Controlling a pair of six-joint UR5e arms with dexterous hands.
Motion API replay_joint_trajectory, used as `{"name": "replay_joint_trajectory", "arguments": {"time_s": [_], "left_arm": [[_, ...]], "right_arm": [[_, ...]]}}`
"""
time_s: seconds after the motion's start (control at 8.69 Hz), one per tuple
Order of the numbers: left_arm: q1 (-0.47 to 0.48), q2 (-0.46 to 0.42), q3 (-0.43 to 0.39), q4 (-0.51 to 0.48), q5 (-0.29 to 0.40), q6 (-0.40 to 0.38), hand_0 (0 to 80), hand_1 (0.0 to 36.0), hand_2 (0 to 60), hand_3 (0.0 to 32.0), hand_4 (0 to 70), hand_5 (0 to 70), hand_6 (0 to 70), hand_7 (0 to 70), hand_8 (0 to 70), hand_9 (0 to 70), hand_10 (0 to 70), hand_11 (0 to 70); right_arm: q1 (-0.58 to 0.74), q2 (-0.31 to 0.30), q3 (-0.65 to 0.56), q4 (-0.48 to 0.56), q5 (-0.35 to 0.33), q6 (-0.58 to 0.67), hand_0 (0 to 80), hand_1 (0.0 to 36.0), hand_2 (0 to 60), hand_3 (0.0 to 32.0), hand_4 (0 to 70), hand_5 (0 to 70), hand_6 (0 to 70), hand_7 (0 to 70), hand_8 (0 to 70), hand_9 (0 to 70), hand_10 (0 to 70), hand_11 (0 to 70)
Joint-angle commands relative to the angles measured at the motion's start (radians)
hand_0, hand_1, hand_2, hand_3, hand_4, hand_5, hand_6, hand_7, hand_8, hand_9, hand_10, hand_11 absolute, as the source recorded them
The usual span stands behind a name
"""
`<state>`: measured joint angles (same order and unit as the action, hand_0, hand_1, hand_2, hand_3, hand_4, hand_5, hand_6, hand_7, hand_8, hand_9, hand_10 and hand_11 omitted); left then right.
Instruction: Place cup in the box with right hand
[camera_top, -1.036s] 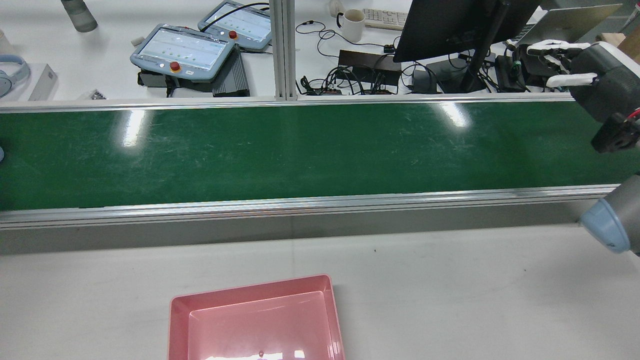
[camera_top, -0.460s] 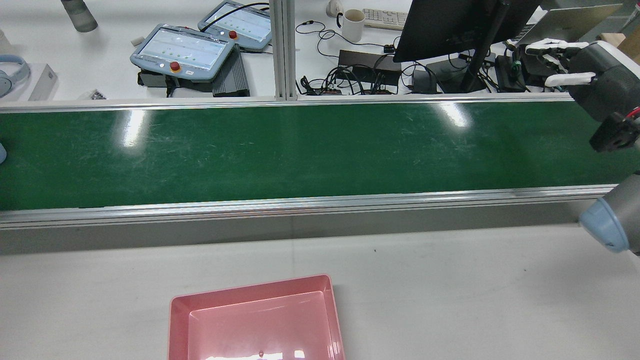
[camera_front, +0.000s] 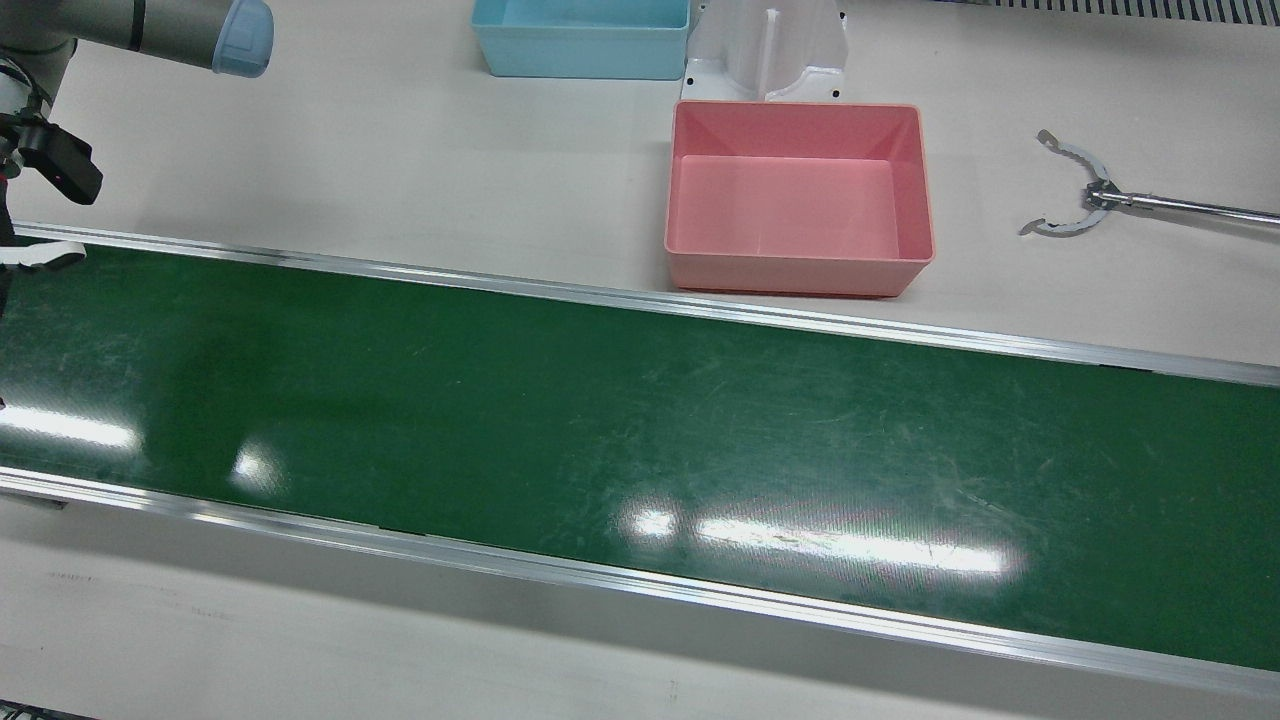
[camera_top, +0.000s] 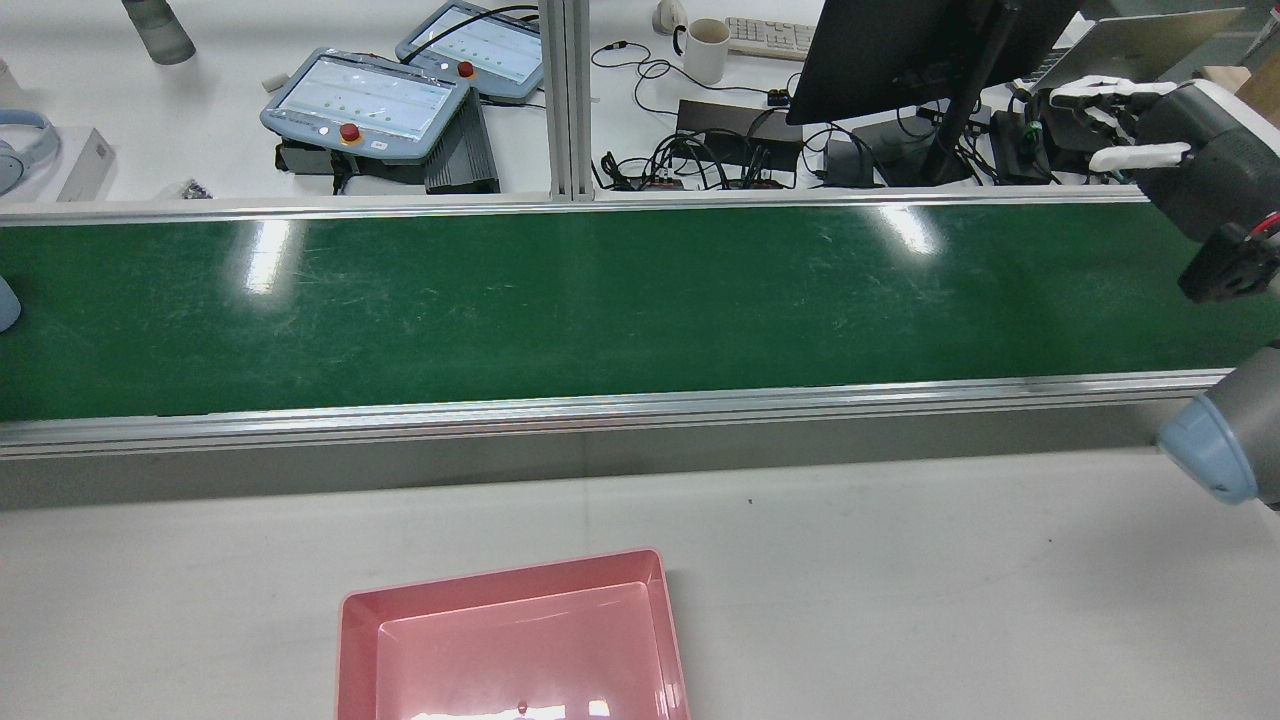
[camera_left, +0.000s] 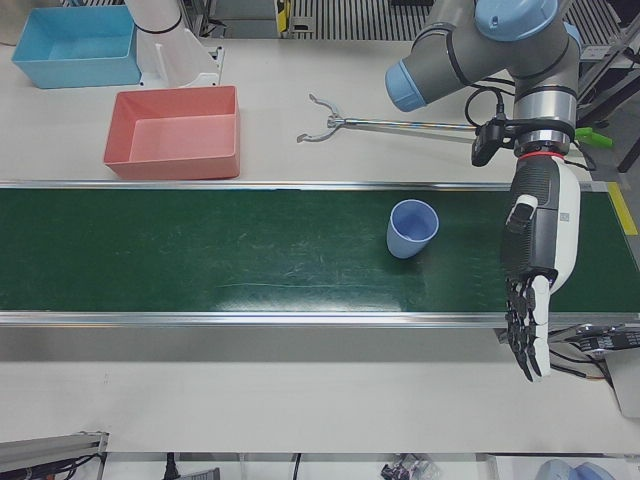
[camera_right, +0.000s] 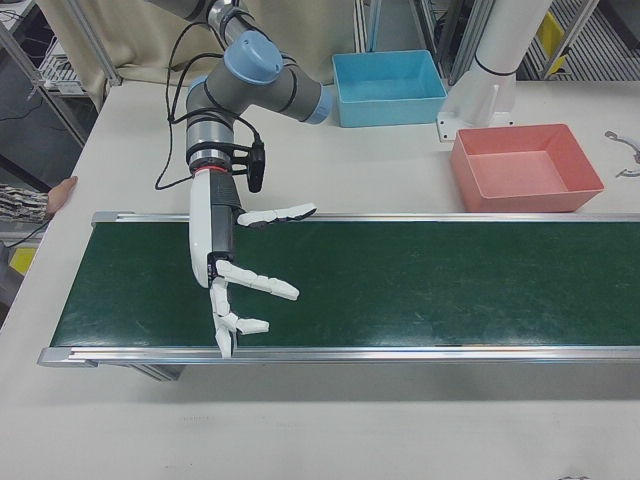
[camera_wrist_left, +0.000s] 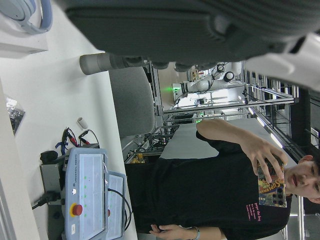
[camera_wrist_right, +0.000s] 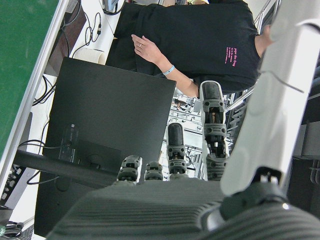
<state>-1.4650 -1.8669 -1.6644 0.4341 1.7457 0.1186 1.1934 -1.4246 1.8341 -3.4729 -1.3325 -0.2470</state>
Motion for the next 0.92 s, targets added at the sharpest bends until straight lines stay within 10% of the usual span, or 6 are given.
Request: {"name": "replay_joint_trajectory", "arguments": {"time_s": [0.0,0.81], "left_arm": [[0.0,0.0,0.0,0.0,0.0,0.001,0.0,0.0,0.0,0.0,0.0,0.0,0.0,0.0,0.0,0.0,0.0,0.0],[0.0,0.0,0.0,0.0,0.0,0.0,0.0,0.0,0.0,0.0,0.0,0.0,0.0,0.0,0.0,0.0,0.0,0.0]], "right_arm": [[-0.001,0.001,0.001,0.0,0.0,0.0,56.4,11.3,0.0,0.0,37.8,4.9,8.2,41.2,1.5,8.9,5.6,9.6],[-0.001,0.003,0.002,0.002,0.0,0.0,56.3,11.4,0.0,0.0,38.6,4.9,8.5,42.3,1.7,9.3,5.8,10.0]]}}
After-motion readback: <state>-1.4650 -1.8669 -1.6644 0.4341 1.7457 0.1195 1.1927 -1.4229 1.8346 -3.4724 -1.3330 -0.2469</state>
